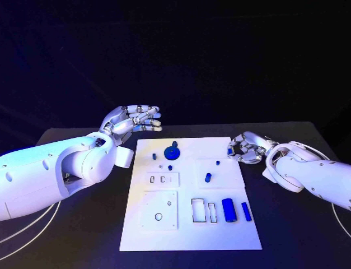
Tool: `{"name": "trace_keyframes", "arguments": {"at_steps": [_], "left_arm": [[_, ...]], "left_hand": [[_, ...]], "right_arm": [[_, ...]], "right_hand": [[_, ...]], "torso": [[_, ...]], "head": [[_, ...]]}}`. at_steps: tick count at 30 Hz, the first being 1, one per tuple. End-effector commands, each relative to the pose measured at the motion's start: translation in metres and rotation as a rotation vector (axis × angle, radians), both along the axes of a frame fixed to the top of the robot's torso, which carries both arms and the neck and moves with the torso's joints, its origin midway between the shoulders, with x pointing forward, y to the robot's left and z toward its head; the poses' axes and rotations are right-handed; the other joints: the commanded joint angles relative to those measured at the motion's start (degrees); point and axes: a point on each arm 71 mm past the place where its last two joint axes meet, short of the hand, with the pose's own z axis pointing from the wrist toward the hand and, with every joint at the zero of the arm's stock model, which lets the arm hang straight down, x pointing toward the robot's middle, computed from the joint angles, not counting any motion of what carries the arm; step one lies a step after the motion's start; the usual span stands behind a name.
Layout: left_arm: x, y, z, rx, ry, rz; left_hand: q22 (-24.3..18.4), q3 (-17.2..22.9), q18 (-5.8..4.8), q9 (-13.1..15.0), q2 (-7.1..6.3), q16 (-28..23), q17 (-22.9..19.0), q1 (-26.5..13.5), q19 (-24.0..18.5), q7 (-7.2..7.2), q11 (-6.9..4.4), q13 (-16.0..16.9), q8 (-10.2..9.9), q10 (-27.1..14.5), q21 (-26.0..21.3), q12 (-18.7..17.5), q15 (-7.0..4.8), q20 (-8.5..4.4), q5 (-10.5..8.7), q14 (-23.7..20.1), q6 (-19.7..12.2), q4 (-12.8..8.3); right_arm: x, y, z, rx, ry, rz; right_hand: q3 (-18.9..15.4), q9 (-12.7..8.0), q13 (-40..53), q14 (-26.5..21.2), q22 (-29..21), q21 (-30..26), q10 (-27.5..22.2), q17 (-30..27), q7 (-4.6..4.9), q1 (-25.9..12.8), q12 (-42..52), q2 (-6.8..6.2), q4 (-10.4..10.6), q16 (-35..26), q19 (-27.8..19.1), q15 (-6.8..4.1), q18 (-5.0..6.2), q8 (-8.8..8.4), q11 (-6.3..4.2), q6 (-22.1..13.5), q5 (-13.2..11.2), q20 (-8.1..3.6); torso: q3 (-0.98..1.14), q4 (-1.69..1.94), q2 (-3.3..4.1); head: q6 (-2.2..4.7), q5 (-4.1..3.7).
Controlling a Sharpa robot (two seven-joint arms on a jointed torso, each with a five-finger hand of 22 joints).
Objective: Assemble the parts on the task board
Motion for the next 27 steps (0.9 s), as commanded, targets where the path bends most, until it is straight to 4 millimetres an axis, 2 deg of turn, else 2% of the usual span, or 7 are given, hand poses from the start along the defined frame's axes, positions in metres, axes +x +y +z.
{"name": "trace_keyframes", "arguments": {"at_steps": [1, 7, 15, 17, 21, 25, 27], "left_arm": [[0.000, -0.002, 0.001, -0.011, -0.005, -0.017], [0.000, -0.002, 0.001, -0.011, -0.004, -0.018], [0.000, -0.001, 0.001, -0.011, -0.003, -0.017], [0.000, -0.001, 0.001, -0.010, -0.003, -0.017], [0.001, -0.001, 0.000, -0.010, -0.002, -0.016], [0.002, -0.002, 0.000, -0.009, 0.000, -0.016], [0.002, -0.002, 0.000, -0.009, 0.000, -0.016]], "left_hand": [[0.1, 0.2, 0.46, 0.1, 0.09, 0.4, 0.1, -0.3, -0.4, 2.31, 0.01, 0.1, -0.3, -0.6, 0.2, -0.2, 0.04, 0.16, 0.20, -0.4, -0.5, 0.0], [0.1, 0.2, 0.46, 0.1, 0.09, 0.4, 0.1, -0.3, -0.4, 2.31, 0.01, 0.1, -0.3, -0.6, 0.2, -0.2, 0.04, 0.16, 0.20, -0.4, -0.5, 0.0], [0.1, 0.2, 0.46, 0.1, 0.09, 0.4, 0.1, -0.3, -0.4, 2.31, 0.01, 0.1, -0.3, -0.6, 0.2, -0.2, 0.04, 0.16, 0.20, -0.4, -0.5, 0.0], [0.1, 0.2, 0.47, 0.1, 0.12, 0.4, 0.1, -0.3, -0.4, 2.32, 0.02, 0.1, -0.3, -0.6, 0.3, -0.2, 0.04, 0.17, 0.20, -0.5, -0.5, 0.0], [0.2, 0.2, 0.48, 0.1, 0.19, 0.6, 0.3, -0.4, -0.6, 2.33, 0.02, 0.1, -0.3, -0.6, 0.4, -0.1, 0.05, 0.20, 0.20, -0.6, -0.5, 0.0], [0.2, 0.2, 0.48, 0.1, 0.19, 0.6, 0.3, -0.4, -0.6, 2.33, 0.02, 0.1, -0.3, -0.6, 0.4, -0.1, 0.05, 0.20, 0.20, -0.6, -0.5, 0.0], [0.2, 0.2, 0.48, 0.1, 0.19, 0.6, 0.3, -0.4, -0.6, 2.33, 0.02, 0.1, -0.3, -0.6, 0.4, -0.1, 0.05, 0.20, 0.20, -0.6, -0.5, 0.0]], "right_arm": [[-0.001, 0.001, 0.000, 0.002, -0.011, 0.005], [-0.002, 0.003, 0.003, 0.028, -0.053, -0.024], [-0.007, 0.009, 0.013, 0.062, -0.077, -0.060], [-0.008, 0.015, 0.021, 0.084, -0.068, -0.053], [-0.014, 0.032, 0.035, 0.104, -0.066, -0.026], [-0.026, 0.058, 0.046, 0.098, -0.068, -0.003], [-0.033, 0.073, 0.049, 0.092, -0.061, 0.008]], "right_hand": [[0.2, 0.1, 8.7, 5.7, 14.8, 0.3, 0.0, 14.0, -0.17, -0.2, 0.4, 0.58, 0.1, 0.4, 5.7, -0.54, -0.69, 0.48, -0.40, 0.6, -0.1, -0.39], [0.3, 0.6, 9.1, 5.7, 15.0, 0.6, 0.5, 14.0, -0.75, -0.7, 0.8, 1.23, 0.1, 0.4, 5.9, -0.99, -0.79, 1.40, -0.92, 1.6, 0.6, -0.81], [0.4, 0.8, 9.0, 5.7, 15.0, 0.6, 0.5, 13.8, -0.97, -0.8, 0.7, 1.65, 0.1, 0.3, 5.9, -1.18, -0.78, 1.77, -1.14, 1.8, 0.9, -1.00], [0.9, 1.0, 8.7, 5.6, 15.1, 0.7, 0.2, 13.7, -1.03, -0.5, 0.4, 2.24, -0.2, 0.3, 6.0, -1.33, -0.81, 1.90, -1.27, 1.5, 2.0, -1.19], [0.9, 1.0, 8.7, 5.6, 15.1, 0.7, 0.1, 13.6, -0.99, -0.5, 0.3, 2.27, -0.2, 0.2, 6.0, -1.34, -0.81, 1.91, -1.25, 1.3, 2.2, -1.22], [1.0, 1.1, 8.6, 5.6, 15.0, 0.6, 0.1, 13.5, -1.03, -0.5, 0.2, 2.54, -0.3, 0.2, 5.9, -1.35, -0.78, 2.04, -1.27, 1.3, 2.5, -1.25], [1.1, 1.2, 8.5, 5.6, 15.0, 0.5, 0.0, 13.5, -1.05, -0.5, 0.1, 2.66, -0.4, 0.2, 5.9, -1.37, -0.76, 2.10, -1.29, 1.3, 2.7, -1.27]], "torso": [[0.01, -0.04, 0.00], [0.04, -0.03, -0.01], [-0.04, -0.01, -0.13], [-0.07, -0.06, -0.15], [-0.07, -0.03, -0.18], [-0.15, -0.01, -0.29], [-0.22, 0.05, -0.39]], "head": [[-0.06, 0.00], [-0.10, -0.05], [-0.13, -0.16], [-0.08, -0.18], [0.05, -0.21], [0.10, -0.34], [-0.09, -0.25]]}}
